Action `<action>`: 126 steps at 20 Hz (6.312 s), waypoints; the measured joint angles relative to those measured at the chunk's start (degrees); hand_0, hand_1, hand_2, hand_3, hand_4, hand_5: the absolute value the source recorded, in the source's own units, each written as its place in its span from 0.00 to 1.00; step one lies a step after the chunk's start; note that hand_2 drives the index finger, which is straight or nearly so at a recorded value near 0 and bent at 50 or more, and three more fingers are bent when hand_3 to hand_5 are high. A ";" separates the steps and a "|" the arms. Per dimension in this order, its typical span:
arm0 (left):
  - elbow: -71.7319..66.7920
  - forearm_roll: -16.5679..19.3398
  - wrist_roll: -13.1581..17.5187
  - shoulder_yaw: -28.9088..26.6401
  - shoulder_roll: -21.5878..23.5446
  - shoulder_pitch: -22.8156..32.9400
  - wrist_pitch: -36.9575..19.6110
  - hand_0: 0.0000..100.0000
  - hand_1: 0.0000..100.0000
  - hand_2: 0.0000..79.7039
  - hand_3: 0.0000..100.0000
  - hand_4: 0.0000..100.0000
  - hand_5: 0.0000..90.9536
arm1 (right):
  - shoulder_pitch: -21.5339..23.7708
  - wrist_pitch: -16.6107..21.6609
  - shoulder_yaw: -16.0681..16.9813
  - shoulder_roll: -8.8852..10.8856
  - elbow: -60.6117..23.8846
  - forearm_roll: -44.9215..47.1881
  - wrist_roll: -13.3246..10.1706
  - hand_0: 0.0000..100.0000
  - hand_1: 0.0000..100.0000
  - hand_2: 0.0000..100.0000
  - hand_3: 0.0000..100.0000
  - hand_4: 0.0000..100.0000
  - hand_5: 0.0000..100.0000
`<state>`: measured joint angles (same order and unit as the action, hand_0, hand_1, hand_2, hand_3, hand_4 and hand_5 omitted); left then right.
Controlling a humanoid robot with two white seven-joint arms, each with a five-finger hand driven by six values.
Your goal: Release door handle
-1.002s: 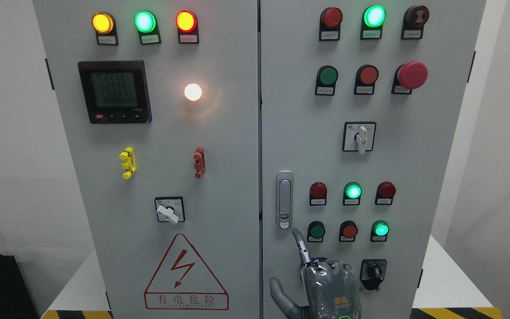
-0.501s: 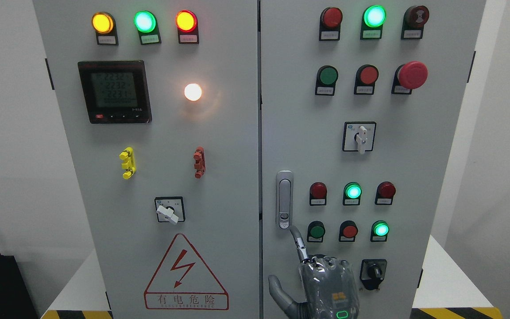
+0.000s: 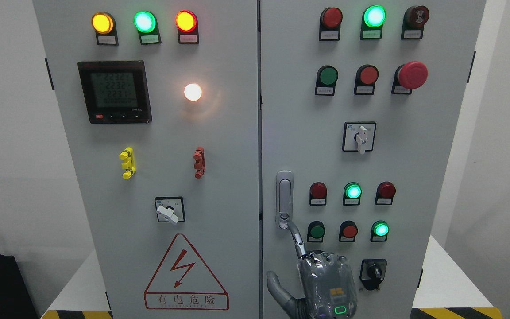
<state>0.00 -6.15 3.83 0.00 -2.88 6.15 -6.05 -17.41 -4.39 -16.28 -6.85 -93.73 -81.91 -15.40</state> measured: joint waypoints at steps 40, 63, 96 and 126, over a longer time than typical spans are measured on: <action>0.00 0.00 0.00 0.00 0.00 0.00 0.00 0.12 0.39 0.00 0.00 0.00 0.00 | -0.43 -0.21 -0.74 -0.05 1.46 -0.11 0.93 0.32 0.24 0.00 1.00 1.00 0.98; 0.00 0.00 0.00 0.00 0.00 0.00 0.00 0.12 0.39 0.00 0.00 0.00 0.00 | -0.17 -0.40 -0.73 -0.25 1.58 -0.09 2.04 0.32 0.25 0.00 1.00 1.00 0.98; 0.00 0.00 0.00 0.00 0.00 0.00 0.00 0.12 0.39 0.00 0.00 0.00 0.00 | -0.22 -0.35 -0.49 -0.18 0.75 0.26 0.47 0.32 0.25 0.00 1.00 1.00 0.98; 0.00 0.00 0.00 0.00 0.00 0.00 0.00 0.12 0.39 0.00 0.00 0.00 0.00 | 2.29 1.09 -0.23 -0.39 -4.34 3.07 -1.92 0.54 0.25 1.00 1.00 1.00 0.96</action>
<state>0.00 -6.15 3.83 0.00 -2.88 6.15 -6.05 -15.12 -3.30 -16.51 -7.24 -98.07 -78.84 -17.32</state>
